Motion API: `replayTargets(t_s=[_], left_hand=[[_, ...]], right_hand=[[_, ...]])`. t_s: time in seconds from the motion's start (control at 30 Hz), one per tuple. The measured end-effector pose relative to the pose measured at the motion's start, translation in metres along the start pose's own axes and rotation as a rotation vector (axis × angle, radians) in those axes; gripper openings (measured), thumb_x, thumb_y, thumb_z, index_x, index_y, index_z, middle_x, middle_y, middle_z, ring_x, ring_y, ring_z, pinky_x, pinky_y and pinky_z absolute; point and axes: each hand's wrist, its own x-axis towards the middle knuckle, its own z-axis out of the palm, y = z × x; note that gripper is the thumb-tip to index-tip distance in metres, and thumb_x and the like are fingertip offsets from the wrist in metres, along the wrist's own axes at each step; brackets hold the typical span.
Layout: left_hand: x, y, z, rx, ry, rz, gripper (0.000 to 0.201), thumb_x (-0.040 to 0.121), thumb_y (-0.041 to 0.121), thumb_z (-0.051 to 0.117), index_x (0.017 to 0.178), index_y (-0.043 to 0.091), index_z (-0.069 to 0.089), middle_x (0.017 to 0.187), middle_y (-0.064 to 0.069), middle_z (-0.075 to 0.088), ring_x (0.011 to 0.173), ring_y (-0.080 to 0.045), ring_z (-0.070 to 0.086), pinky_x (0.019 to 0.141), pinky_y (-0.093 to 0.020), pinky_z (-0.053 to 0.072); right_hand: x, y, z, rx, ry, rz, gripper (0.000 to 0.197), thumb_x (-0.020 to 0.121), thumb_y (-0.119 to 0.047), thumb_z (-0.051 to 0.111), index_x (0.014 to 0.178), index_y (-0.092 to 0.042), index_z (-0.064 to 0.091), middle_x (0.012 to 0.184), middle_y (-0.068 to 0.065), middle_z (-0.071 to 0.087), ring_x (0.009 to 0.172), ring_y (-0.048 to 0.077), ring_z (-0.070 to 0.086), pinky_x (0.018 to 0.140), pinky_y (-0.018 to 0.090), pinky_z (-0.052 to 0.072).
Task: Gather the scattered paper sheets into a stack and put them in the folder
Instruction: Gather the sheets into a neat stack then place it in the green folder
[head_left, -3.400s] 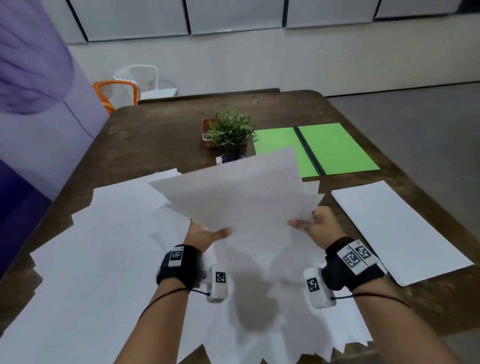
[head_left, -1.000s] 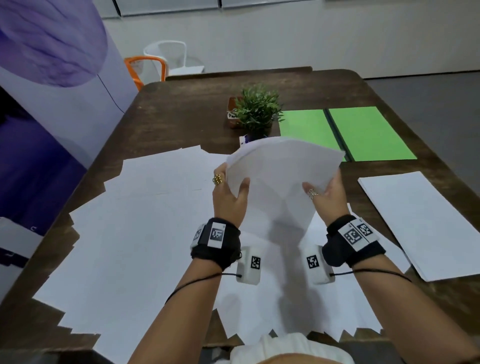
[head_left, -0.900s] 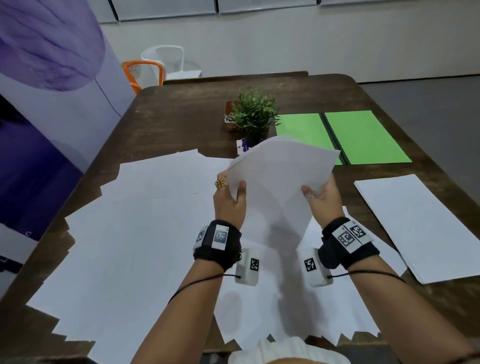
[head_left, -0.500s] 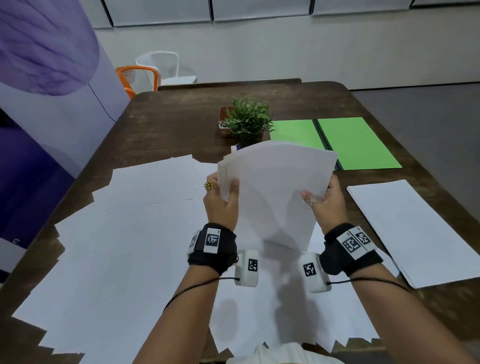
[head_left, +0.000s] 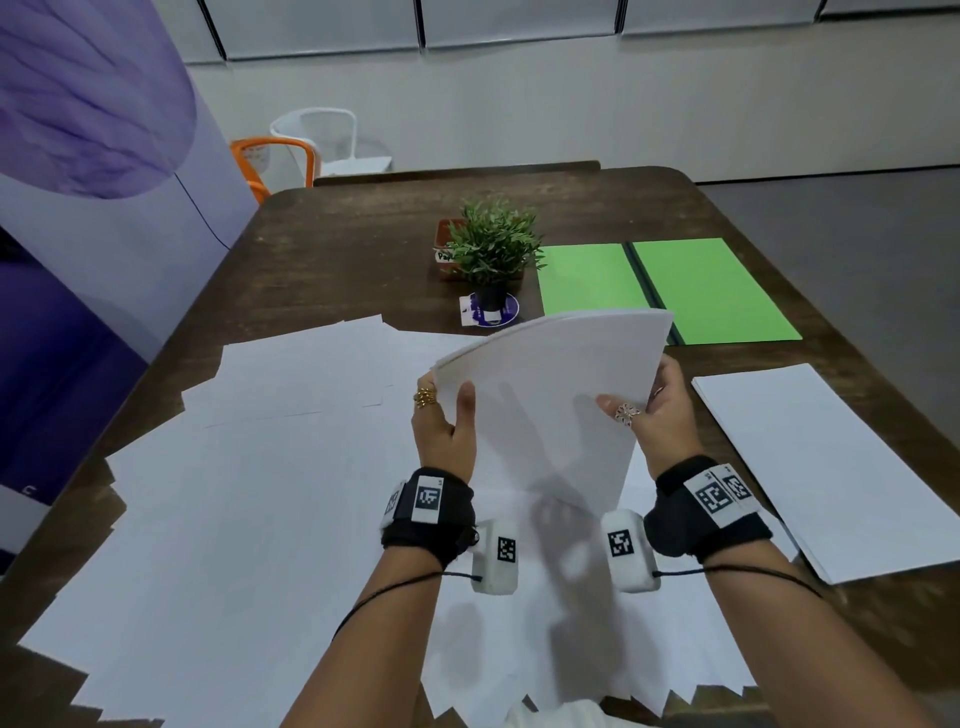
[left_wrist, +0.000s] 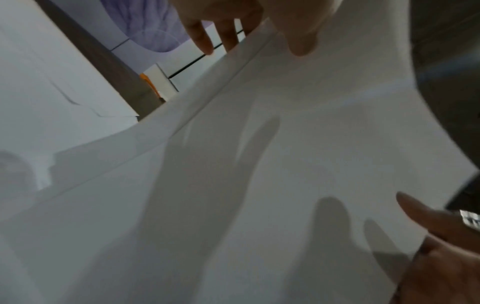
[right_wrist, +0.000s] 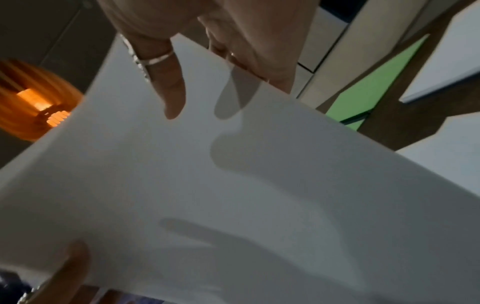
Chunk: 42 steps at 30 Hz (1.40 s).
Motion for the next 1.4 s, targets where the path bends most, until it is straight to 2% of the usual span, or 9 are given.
replayTargets(t_s=[0.1, 0.2, 0.3, 0.53, 0.67, 0.87, 1.07, 1.17, 1.4], left_hand=[[0.008, 0.004, 0.003, -0.023, 0.022, -0.05, 0.031, 0.095, 0.031, 0.051, 0.117, 0.009, 0.053, 0.107, -0.001, 0.061, 0.096, -0.014, 0.059, 0.089, -0.027, 0.047], [0.014, 0.022, 0.009, -0.069, 0.043, 0.053, 0.01, 0.092, 0.036, 0.049, 0.098, 0.03, 0.053, 0.091, 0.002, 0.063, 0.082, -0.009, 0.061, 0.072, -0.021, 0.049], [0.016, 0.036, 0.012, -0.144, 0.057, 0.065, 0.009, 0.095, 0.038, 0.045, 0.101, 0.043, 0.049, 0.099, 0.003, 0.062, 0.09, -0.004, 0.061, 0.076, -0.019, 0.049], [0.006, 0.02, 0.013, -0.117, -0.008, 0.053, 0.026, 0.089, 0.038, 0.052, 0.108, 0.021, 0.05, 0.095, 0.007, 0.059, 0.085, 0.001, 0.06, 0.075, -0.013, 0.046], [0.012, 0.021, 0.021, -0.066, 0.03, -0.002, 0.025, 0.096, 0.018, 0.049, 0.116, 0.004, 0.053, 0.096, -0.002, 0.06, 0.084, -0.018, 0.058, 0.077, -0.023, 0.044], [0.015, 0.031, 0.027, -0.09, 0.027, -0.021, 0.013, 0.097, 0.022, 0.047, 0.107, 0.014, 0.05, 0.087, 0.012, 0.056, 0.079, 0.004, 0.054, 0.068, -0.004, 0.042], [0.016, 0.027, 0.028, -0.067, -0.028, -0.061, 0.025, 0.082, 0.018, 0.071, 0.099, 0.022, 0.052, 0.096, 0.0, 0.065, 0.088, -0.019, 0.062, 0.081, -0.031, 0.051], [0.018, 0.032, 0.029, -0.068, -0.042, -0.077, 0.023, 0.084, 0.014, 0.068, 0.104, 0.015, 0.055, 0.1, -0.009, 0.064, 0.09, -0.026, 0.062, 0.085, -0.037, 0.053], [0.018, 0.073, 0.034, -0.195, 0.021, -0.008, 0.021, 0.088, 0.01, 0.063, 0.104, 0.018, 0.052, 0.087, 0.006, 0.062, 0.077, -0.001, 0.06, 0.062, -0.004, 0.046]], right_hand=[[0.005, -0.002, 0.001, 0.011, 0.005, 0.054, 0.03, 0.08, 0.007, 0.065, 0.104, -0.009, 0.055, 0.099, 0.008, 0.065, 0.074, -0.003, 0.065, 0.071, 0.018, 0.052], [0.009, -0.012, 0.008, 0.002, 0.02, 0.021, 0.021, 0.084, 0.003, 0.062, 0.089, -0.017, 0.059, 0.083, -0.008, 0.07, 0.068, -0.005, 0.065, 0.07, 0.019, 0.051], [0.012, -0.023, 0.012, 0.032, 0.014, -0.038, 0.024, 0.084, 0.004, 0.062, 0.089, -0.02, 0.059, 0.074, -0.019, 0.071, 0.07, -0.004, 0.066, 0.068, 0.015, 0.052], [0.004, -0.008, 0.001, 0.028, 0.025, 0.027, 0.041, 0.079, 0.001, 0.067, 0.116, -0.011, 0.053, 0.109, 0.008, 0.065, 0.088, 0.004, 0.065, 0.083, 0.02, 0.053], [0.008, -0.016, 0.002, 0.002, 0.043, -0.012, 0.041, 0.08, -0.005, 0.069, 0.116, -0.014, 0.052, 0.109, 0.004, 0.064, 0.097, 0.014, 0.063, 0.093, 0.034, 0.05], [0.016, -0.05, 0.011, 0.087, 0.236, -0.13, 0.035, 0.077, -0.061, 0.059, 0.084, -0.027, 0.051, 0.077, -0.008, 0.056, 0.072, 0.01, 0.054, 0.066, 0.027, 0.046], [0.034, -0.059, 0.017, 0.105, 0.398, -0.049, 0.032, 0.091, -0.033, 0.058, 0.064, -0.02, 0.047, 0.061, -0.008, 0.05, 0.062, 0.009, 0.047, 0.065, 0.024, 0.041], [0.035, -0.064, 0.016, 0.182, 0.412, -0.023, 0.041, 0.09, -0.036, 0.059, 0.058, -0.019, 0.04, 0.041, -0.016, 0.042, 0.043, 0.0, 0.039, 0.047, 0.014, 0.035], [0.036, -0.087, 0.013, 0.359, 0.322, -0.06, 0.031, 0.085, -0.044, 0.058, 0.062, -0.023, 0.059, 0.065, -0.004, 0.052, 0.069, 0.017, 0.052, 0.069, 0.03, 0.043]])
